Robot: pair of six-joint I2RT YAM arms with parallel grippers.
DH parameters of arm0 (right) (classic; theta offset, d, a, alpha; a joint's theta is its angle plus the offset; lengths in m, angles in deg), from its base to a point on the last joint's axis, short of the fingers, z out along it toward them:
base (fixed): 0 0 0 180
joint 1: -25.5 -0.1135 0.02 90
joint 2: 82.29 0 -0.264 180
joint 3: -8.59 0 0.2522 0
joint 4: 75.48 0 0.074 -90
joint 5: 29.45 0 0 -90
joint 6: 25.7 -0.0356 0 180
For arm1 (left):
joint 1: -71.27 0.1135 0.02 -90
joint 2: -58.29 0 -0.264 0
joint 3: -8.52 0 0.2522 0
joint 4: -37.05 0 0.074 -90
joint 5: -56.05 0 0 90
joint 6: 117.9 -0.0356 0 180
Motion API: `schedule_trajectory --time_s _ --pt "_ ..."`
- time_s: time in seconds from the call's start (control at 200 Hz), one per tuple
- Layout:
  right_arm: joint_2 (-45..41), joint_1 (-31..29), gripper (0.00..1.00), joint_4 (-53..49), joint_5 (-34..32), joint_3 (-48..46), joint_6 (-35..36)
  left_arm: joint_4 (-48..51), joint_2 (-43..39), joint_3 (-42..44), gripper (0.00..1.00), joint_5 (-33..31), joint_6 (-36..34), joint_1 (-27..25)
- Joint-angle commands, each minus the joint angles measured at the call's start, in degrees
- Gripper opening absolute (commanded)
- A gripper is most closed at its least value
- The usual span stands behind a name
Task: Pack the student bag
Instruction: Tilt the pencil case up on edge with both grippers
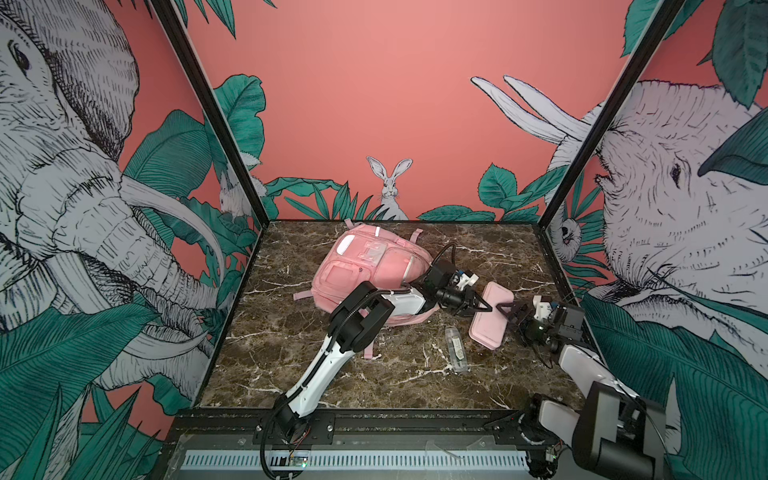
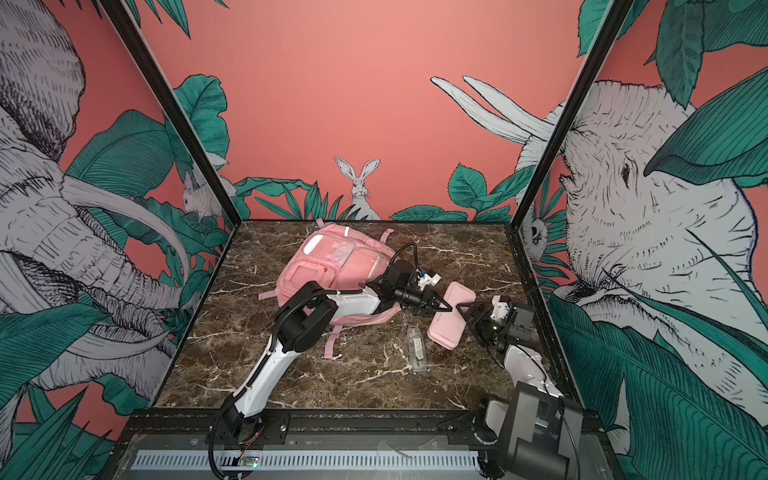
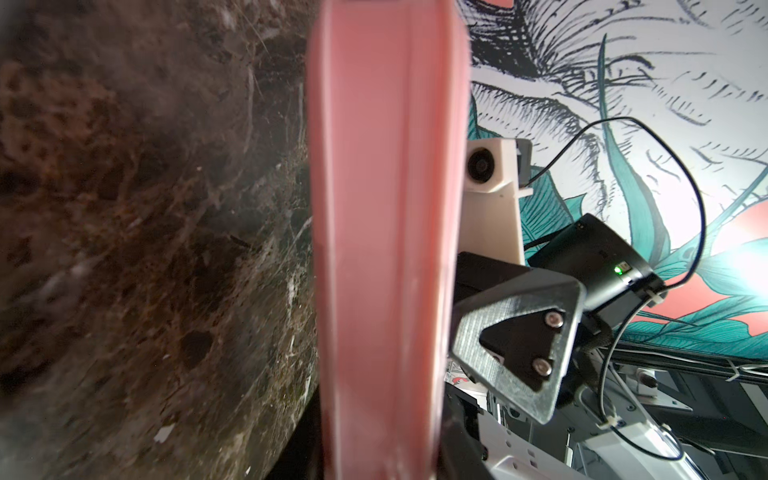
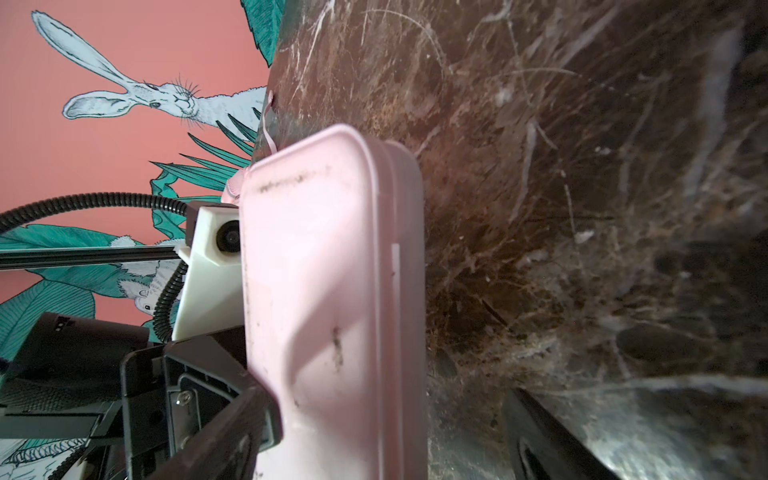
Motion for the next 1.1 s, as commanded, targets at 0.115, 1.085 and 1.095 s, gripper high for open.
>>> schedule_trajectory --time_s 0.115,1.085,1.095 --pt "-0.64 0.76 0.89 9.39 5.34 -0.57 -4.12 -4.25 -6.58 -0.7 0.07 2.2 1.36 1.54" --pt "8.16 -7.26 0.8 39.82 8.46 -2.01 -20.77 -9.09 -8.2 2.36 0.07 2.74 4.13 3.04" --pt "8.14 -7.3 0.8 39.97 8.43 -2.01 -20.92 -9.07 -8.2 2.41 0.07 2.75 4.13 3.04"
